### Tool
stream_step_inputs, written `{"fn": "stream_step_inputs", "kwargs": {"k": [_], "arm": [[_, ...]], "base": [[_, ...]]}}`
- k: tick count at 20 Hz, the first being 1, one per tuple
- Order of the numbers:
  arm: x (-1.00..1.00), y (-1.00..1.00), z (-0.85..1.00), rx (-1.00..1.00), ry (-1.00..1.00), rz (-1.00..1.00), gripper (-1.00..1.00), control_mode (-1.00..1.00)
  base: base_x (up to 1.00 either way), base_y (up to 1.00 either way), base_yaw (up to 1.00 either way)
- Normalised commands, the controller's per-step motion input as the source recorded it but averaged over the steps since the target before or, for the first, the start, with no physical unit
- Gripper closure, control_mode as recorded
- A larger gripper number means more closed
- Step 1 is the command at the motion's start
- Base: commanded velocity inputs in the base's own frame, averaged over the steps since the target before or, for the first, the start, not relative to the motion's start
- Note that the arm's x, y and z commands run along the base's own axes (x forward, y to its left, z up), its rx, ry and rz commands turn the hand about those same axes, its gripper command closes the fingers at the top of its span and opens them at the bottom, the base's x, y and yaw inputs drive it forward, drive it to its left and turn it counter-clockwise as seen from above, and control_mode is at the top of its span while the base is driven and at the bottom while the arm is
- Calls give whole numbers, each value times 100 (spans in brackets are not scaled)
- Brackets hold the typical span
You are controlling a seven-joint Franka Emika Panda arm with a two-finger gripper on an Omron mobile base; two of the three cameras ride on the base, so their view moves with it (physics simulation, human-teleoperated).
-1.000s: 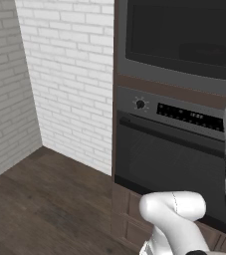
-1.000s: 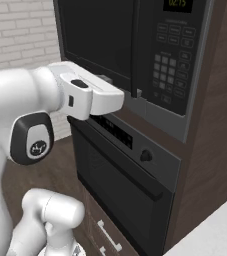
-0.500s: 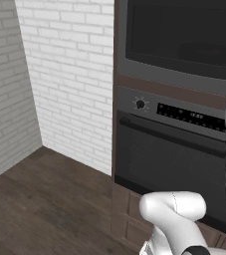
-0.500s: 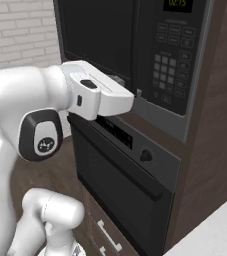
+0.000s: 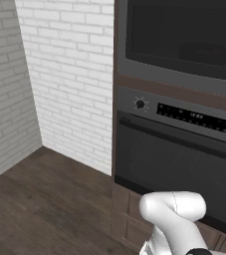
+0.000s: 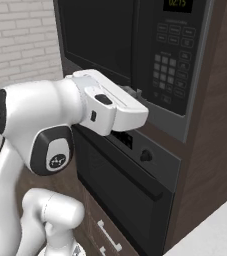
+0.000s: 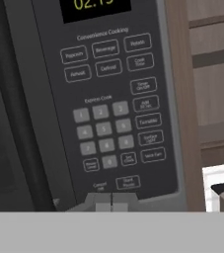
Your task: Pick the onion from the sink and place it in the bowl. Then pick the bowl and place it in the microwave. Then close the microwave door and press the start button.
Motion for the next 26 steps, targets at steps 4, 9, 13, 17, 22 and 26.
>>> {"fn": "stream_step_inputs", "kwargs": {"k": [4, 9, 13, 17, 22, 26], "arm": [[0, -11, -15, 0, 0, 0, 100, -100], [0, -15, -13, 2, 0, 0, 100, -100], [0, -22, -16, 5, 0, 0, 100, -100], [0, -5, -16, 3, 0, 0, 100, -100], [12, 0, -9, 1, 0, 0, 100, -100], [14, -14, 0, 4, -2, 0, 100, -100]], "base": [[0, 0, 0], [0, 0, 0], [0, 0, 0], [0, 0, 0], [0, 0, 0], [0, 0, 0]]}}
